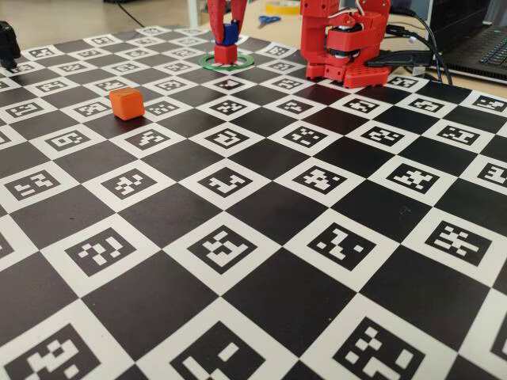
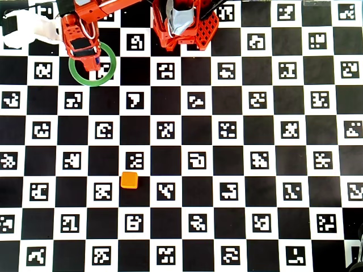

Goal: Grab the red cube then put it in the green circle then put the blue cube on top and finally the orange cube on top

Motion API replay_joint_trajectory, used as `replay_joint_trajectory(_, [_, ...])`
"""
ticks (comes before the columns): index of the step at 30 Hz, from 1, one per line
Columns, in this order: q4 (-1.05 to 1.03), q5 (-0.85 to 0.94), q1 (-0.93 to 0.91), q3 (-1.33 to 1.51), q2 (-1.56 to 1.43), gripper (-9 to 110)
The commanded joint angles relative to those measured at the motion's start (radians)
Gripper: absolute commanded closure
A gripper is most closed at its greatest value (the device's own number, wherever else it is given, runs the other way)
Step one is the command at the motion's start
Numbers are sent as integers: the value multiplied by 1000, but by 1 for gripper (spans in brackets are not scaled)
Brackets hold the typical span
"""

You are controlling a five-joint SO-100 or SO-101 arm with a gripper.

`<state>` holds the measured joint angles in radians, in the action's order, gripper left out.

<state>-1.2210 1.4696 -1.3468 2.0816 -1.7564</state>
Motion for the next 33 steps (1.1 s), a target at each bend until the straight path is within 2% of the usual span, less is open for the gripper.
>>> replay_joint_trajectory(1, [-12, 15, -5, -63, -20, 74])
replay_joint_trajectory(3, [-18, 15, -5, -63, -23, 67])
replay_joint_trajectory(12, [-71, -9, -5, -97, -35, 60])
replay_joint_trajectory(24, [-255, -66, 20, -265, -103, 60])
replay_joint_trajectory(33, [-456, -209, 129, -483, -152, 60])
